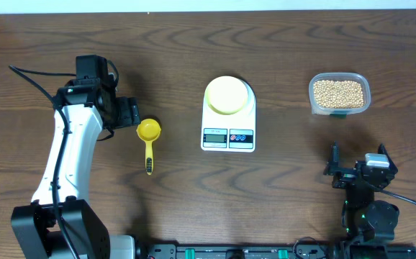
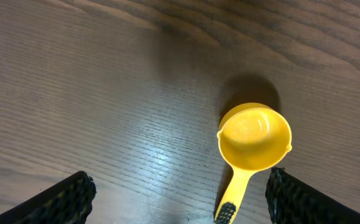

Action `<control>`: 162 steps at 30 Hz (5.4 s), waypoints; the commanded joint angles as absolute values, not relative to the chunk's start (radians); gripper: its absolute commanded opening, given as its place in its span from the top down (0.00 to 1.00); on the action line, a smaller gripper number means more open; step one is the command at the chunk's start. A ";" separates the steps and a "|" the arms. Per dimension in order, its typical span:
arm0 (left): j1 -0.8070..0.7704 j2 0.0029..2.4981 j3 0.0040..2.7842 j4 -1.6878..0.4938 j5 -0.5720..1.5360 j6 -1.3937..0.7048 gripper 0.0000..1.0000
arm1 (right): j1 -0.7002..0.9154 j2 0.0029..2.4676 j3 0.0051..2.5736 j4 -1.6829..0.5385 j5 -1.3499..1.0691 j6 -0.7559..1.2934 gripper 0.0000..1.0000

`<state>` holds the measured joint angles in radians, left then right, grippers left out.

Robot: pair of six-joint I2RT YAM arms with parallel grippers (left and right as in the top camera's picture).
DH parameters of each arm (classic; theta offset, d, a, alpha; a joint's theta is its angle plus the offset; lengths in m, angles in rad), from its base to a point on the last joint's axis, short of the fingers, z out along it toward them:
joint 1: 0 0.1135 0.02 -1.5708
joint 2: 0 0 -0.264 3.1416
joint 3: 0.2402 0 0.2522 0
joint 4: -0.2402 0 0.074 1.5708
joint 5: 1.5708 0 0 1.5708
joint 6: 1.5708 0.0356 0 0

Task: Scoop item into bowl and weigh 50g on scale
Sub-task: 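Lower the left gripper onto the yellow scoop's bowl rim, then close the left gripper on the scoop rim and lift it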

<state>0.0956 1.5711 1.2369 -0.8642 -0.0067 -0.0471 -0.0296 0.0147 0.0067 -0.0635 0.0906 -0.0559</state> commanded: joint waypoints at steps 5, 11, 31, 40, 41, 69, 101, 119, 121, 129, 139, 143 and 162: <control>0.095 1.583 1.260 -0.859 -0.056 -0.033 0.10 | -0.025 0.007 0.006 -0.067 0.102 -0.058 0.01; 0.095 1.583 1.259 -0.857 -0.084 -0.033 0.10 | -0.025 0.007 0.006 -0.067 0.102 -0.058 0.01; 0.095 1.681 1.230 -0.813 -0.067 -0.034 0.10 | -0.025 0.007 0.006 -0.067 0.102 -0.058 0.01; 0.095 1.732 1.230 -0.847 0.023 -0.022 0.10 | -0.025 0.007 0.006 -0.067 0.102 -0.058 0.01; 0.095 1.732 1.230 -0.857 0.033 -0.006 0.10 | -0.025 0.007 0.006 -0.067 0.102 -0.058 0.01; 0.095 1.758 1.182 -0.804 0.075 0.034 0.10 | -0.025 0.007 0.006 -0.067 0.102 -0.058 0.01; 0.095 1.910 1.182 -0.715 0.071 0.033 0.10 | -0.025 0.007 0.006 -0.067 0.102 -0.058 0.01; 0.095 1.910 1.182 -0.715 0.071 0.033 0.27 | -0.025 0.007 0.006 -0.067 0.102 -0.057 0.01; 0.095 1.910 1.182 -0.716 0.071 0.033 0.33 | -0.025 0.007 0.006 -0.067 0.102 -0.058 0.01; 0.095 1.910 1.182 -0.715 0.071 0.033 0.45 | -0.025 0.007 0.006 -0.067 0.102 -0.058 0.01; 0.095 1.910 1.182 -0.715 0.071 0.033 0.60 | -0.025 0.007 0.006 -0.067 0.102 -0.058 0.01; 0.095 1.910 1.182 -0.715 0.071 0.033 0.64 | -0.025 0.007 0.006 -0.067 0.102 -0.058 0.01; 0.095 1.910 1.182 -0.715 0.071 0.033 0.86 | -0.025 0.007 0.006 -0.067 0.102 -0.058 0.01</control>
<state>0.0956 1.9083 1.1877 -0.7132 0.0727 0.0269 -0.0296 0.0147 0.0067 -0.0631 0.0906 -0.0559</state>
